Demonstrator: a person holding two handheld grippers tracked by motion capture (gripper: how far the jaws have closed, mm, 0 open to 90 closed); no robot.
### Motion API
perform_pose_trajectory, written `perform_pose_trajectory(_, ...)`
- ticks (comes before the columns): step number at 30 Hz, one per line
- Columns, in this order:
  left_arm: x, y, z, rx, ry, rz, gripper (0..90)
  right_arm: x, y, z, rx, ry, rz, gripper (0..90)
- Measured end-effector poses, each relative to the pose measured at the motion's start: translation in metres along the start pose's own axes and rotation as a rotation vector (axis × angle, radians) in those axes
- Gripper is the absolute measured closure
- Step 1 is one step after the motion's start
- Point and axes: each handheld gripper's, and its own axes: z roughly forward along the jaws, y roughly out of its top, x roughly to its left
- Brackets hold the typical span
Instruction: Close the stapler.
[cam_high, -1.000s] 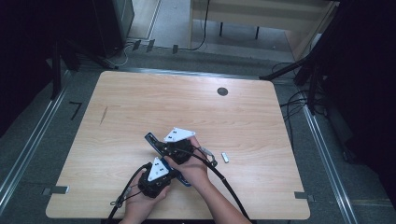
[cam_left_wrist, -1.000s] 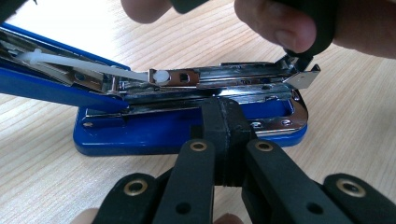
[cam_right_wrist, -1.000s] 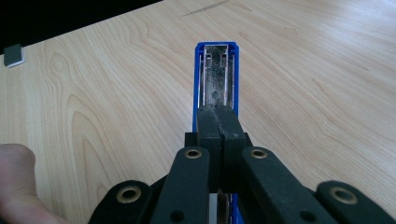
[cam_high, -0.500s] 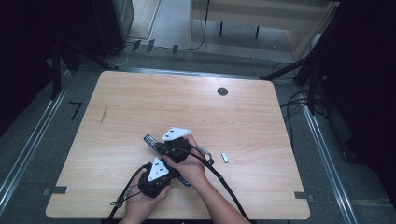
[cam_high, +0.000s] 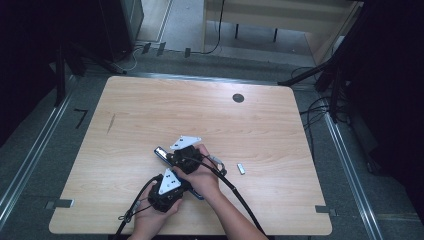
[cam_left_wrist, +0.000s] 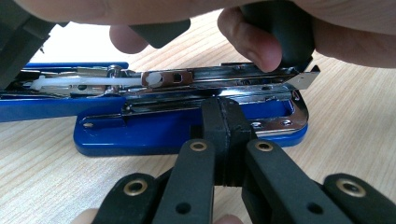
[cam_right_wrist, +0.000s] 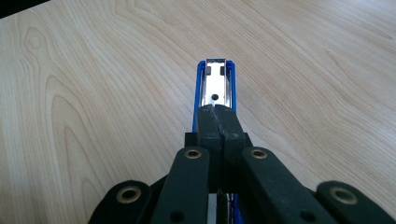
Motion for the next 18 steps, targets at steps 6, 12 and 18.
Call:
perform_pose_trajectory(6,0.0,0.0,0.0,0.0,0.0,0.0,90.0,-0.003,0.002,-0.009,-0.038,-0.008,0.006,90.0)
perform_pose_trajectory(12,0.0,0.0,0.0,-0.001,0.001,-0.002,90.0,-0.005,0.005,-0.024,-0.081,-0.011,0.011,90.0)
perform_pose_trajectory(18,0.0,0.0,0.0,-0.001,-0.001,-0.003,90.0,-0.008,0.003,-0.038,-0.115,-0.022,0.018,90.0)
